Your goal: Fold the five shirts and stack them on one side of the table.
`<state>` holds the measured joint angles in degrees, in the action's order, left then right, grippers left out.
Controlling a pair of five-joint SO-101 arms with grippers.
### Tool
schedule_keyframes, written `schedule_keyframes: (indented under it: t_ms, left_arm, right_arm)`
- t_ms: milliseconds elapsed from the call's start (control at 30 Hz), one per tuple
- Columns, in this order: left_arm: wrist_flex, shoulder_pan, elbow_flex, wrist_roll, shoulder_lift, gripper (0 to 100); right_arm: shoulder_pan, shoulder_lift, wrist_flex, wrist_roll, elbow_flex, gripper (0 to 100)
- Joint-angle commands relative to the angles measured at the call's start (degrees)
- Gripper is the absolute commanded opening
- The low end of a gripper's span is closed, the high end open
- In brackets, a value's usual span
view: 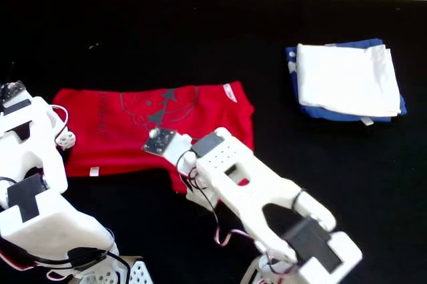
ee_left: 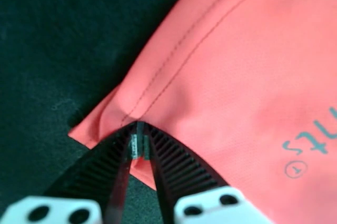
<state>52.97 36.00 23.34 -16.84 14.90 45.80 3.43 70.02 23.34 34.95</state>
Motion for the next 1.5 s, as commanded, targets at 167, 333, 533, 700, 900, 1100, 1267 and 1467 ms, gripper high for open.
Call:
schedule_keyframes:
  t_ms: [167,333,533,700,900,1100,1267,1467]
  left_arm:
    - [-1.4,-0.2,0.4,0.4,1.1,1]
    - [-1.4,-0.2,0.4,0.4,1.1,1]
    - [-1.4,-0.2,0.4,0.4,1.1,1]
    - [-1.4,-0.2,0.4,0.4,1.1,1]
    - [-1.4,-0.2,0.4,0.4,1.1,1]
    - [-1.5,-0.2,0.4,0.4,1.1,1]
    - [-1.5,-0.2,0.4,0.4,1.1,1]
    - [-1.5,-0.2,0.4,0.4,1.1,1]
  right_arm:
    - [0.0,-12.1,0.3,0.5,-8.0,23.5]
    - [-4.8,-18.3,0.3,3.6,-12.8,23.5]
    - [-12.0,-24.9,0.7,4.9,-20.5,22.4]
    - [-12.3,-26.5,0.8,9.1,-21.4,3.6]
    - [-12.4,-23.9,3.4,9.1,-21.7,0.6]
    - [-12.8,-11.4,4.9,9.1,-21.7,0.6]
    - [-16.6,-6.5,5.0,8.6,-24.3,0.6]
    - [-23.7,-10.0,4.8,4.4,-39.2,0.6]
